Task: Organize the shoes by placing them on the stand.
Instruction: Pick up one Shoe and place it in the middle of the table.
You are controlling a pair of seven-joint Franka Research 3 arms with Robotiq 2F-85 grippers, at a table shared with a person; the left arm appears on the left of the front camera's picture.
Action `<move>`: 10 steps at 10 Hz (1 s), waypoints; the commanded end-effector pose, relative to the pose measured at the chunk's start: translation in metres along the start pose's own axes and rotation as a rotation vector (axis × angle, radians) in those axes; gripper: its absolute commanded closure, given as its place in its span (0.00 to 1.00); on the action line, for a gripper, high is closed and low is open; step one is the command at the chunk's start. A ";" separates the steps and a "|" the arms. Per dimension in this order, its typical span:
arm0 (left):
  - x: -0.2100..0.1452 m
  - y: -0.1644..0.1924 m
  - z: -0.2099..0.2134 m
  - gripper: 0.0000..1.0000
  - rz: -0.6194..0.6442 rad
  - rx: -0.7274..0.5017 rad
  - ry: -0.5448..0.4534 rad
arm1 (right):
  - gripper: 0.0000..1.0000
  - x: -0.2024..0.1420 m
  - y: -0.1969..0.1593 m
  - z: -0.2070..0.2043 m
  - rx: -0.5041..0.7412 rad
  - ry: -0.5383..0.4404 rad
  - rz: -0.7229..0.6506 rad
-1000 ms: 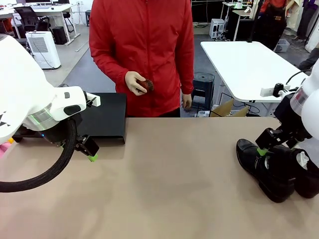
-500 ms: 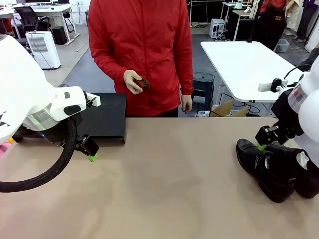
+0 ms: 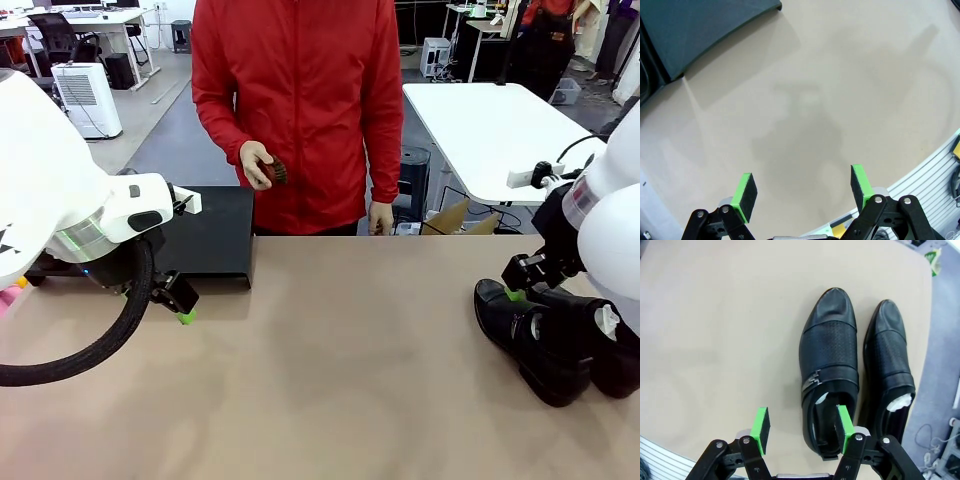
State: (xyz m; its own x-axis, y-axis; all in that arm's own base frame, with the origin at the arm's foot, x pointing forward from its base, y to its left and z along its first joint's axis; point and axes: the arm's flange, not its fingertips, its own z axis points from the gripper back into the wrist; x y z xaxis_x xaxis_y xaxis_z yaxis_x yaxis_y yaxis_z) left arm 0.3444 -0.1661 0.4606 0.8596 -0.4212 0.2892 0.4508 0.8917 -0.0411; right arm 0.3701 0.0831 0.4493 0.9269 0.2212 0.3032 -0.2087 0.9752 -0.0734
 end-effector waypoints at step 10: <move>0.001 0.001 0.000 0.03 0.002 -0.020 -0.013 | 0.31 -0.077 -0.062 -0.077 -0.003 0.211 0.065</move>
State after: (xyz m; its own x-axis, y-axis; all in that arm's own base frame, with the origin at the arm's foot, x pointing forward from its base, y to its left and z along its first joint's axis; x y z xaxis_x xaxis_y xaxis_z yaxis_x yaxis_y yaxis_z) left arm 0.3444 -0.1661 0.4606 0.8596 -0.4212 0.2893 0.4507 0.8917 -0.0411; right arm 0.3807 0.0091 0.3937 0.9636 0.2545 0.0815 -0.2454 0.9635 -0.1072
